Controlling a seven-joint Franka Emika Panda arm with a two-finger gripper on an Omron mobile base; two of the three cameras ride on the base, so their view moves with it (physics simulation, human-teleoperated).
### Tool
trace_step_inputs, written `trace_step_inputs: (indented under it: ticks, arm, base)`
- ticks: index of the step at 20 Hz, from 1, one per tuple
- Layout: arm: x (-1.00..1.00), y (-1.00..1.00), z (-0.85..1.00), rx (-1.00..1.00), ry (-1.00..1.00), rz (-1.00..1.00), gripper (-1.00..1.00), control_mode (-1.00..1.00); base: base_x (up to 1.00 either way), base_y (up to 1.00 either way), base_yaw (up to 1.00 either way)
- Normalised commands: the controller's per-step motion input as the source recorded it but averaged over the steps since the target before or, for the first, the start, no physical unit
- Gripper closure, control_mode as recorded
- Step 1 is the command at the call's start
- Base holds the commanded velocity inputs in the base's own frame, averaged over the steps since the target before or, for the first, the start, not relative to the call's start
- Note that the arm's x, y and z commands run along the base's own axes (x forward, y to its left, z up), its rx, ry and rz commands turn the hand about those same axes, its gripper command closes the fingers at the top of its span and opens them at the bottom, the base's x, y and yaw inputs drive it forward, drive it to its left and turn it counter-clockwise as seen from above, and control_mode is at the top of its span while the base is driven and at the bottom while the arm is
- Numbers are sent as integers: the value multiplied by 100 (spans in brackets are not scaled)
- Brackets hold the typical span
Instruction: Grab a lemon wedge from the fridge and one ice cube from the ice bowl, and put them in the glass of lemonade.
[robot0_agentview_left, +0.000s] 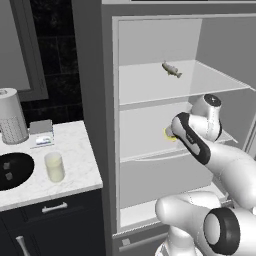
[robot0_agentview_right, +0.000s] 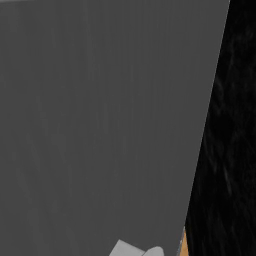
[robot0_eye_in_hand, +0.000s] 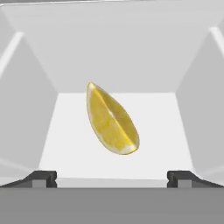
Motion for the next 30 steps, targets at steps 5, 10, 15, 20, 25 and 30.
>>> trace_step_inputs:
  ticks: [5,10,15,20,25,30]
  arm:
    - [9,0,-15,3,0,4,-100,-100]
    - [3,0,-29,0,0,4,-100,-100]
    - [1,0,-7,3,0,4,-100,-100]
    - [9,0,0,5,0,5,-100,-100]
    - [16,0,0,2,-7,6,-100,-100]
    - [18,0,-3,0,-6,5,-100,-100]
  base:
    - [0,0,0]
    - [0,0,0]
    - [0,0,0]
    - [0,0,0]
    - [0,0,0]
    - [0,0,0]
